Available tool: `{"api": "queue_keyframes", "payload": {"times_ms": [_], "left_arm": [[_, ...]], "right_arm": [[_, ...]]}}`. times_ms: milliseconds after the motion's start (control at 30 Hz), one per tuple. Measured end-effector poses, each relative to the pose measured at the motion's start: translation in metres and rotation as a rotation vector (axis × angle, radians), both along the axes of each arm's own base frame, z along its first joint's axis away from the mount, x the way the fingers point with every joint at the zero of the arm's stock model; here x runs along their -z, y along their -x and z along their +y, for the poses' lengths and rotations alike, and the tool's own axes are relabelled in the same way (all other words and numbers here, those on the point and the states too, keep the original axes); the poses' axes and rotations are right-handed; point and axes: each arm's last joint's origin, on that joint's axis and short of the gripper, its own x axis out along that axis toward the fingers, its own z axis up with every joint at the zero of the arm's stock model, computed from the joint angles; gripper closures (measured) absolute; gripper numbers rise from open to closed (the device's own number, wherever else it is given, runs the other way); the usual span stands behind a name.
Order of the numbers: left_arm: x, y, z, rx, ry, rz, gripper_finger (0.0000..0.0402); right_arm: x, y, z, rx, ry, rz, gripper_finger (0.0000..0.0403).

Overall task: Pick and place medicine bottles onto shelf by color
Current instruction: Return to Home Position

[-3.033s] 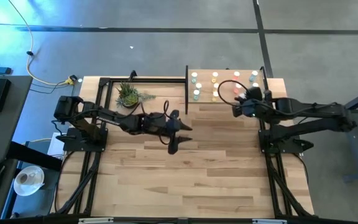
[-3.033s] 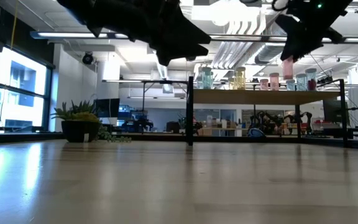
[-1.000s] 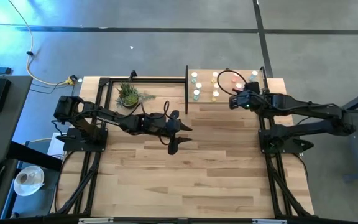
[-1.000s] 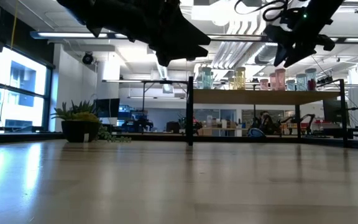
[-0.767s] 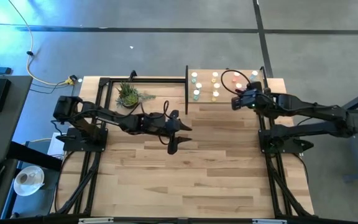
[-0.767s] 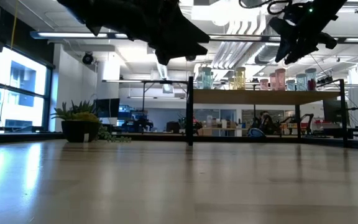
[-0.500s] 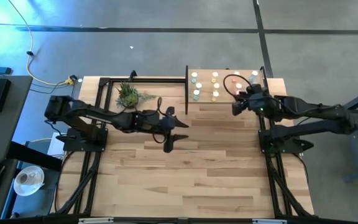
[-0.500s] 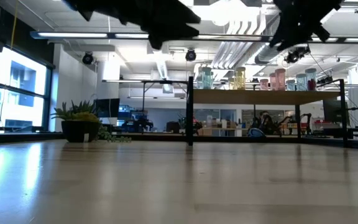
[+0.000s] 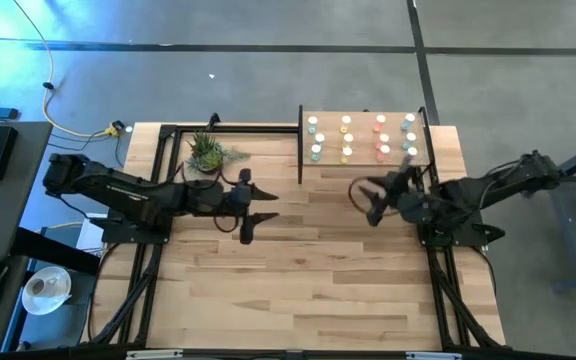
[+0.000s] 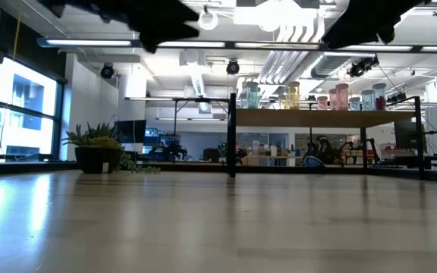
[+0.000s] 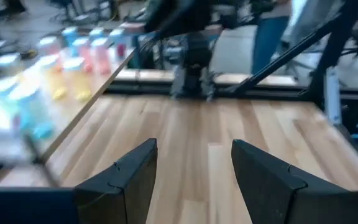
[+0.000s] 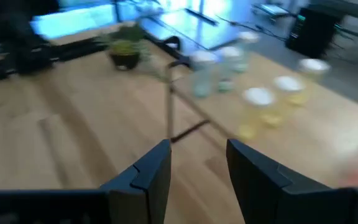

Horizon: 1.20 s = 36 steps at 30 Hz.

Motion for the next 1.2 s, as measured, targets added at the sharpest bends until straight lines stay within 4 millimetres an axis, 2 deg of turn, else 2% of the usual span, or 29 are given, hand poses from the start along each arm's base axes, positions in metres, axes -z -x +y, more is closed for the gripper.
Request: {"api": "queue_keyframes", "payload": {"times_ms": [133, 300, 633, 967, 1200], "left_arm": [[0.009, 0.019, -0.003, -0.024, 0.022, -0.001, 0.0204], [0.016, 0.038, -0.007, -0.014, 0.056, -0.014, 0.0204], [0.036, 0.068, -0.014, -0.05, 0.081, -0.065, 0.0204], [0.061, 0.083, -0.015, -0.053, 0.073, -0.052, 0.0204], [0.078, 0.093, -0.015, -0.047, 0.056, -0.11, 0.0204]], "right_arm": [[0.029, -0.006, 0.013, -0.113, 0.018, -0.04, 0.0256], [0.056, -0.009, 0.018, -0.227, 0.003, -0.116, 0.0256], [0.093, -0.002, 0.016, -0.25, 0.007, -0.143, 0.0256], [0.116, 0.006, 0.015, -0.34, 0.032, -0.186, 0.0256], [0.112, 0.016, 0.011, -0.365, 0.081, -0.226, 0.0256]]}}
